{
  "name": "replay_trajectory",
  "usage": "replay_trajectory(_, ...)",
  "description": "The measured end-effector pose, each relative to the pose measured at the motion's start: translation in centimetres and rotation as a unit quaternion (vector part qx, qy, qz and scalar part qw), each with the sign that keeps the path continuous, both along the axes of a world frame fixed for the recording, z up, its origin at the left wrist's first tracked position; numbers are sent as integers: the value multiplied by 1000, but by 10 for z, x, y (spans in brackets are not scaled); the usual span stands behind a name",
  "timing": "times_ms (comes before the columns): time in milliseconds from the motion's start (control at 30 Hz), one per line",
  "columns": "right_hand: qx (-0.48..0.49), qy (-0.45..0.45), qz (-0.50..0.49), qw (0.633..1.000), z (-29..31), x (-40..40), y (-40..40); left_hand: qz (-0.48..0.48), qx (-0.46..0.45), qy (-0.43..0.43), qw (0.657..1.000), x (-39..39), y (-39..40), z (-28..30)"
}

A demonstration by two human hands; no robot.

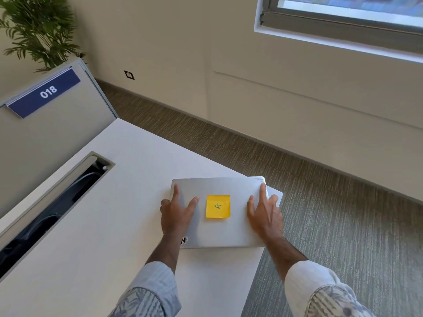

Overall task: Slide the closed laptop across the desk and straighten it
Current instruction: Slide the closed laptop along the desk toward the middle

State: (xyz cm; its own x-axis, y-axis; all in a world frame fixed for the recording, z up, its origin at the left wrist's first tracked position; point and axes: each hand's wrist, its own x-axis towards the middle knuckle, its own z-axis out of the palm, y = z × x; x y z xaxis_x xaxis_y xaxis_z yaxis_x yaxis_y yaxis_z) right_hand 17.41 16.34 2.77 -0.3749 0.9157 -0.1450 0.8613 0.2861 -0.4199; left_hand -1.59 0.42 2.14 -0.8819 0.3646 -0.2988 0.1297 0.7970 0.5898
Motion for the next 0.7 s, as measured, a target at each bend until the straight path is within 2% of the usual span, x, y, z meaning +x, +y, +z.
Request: replay_trajectory(700,-1,20,38,999,30,-24,-53,22,6,20,1000,-12,-67,32)
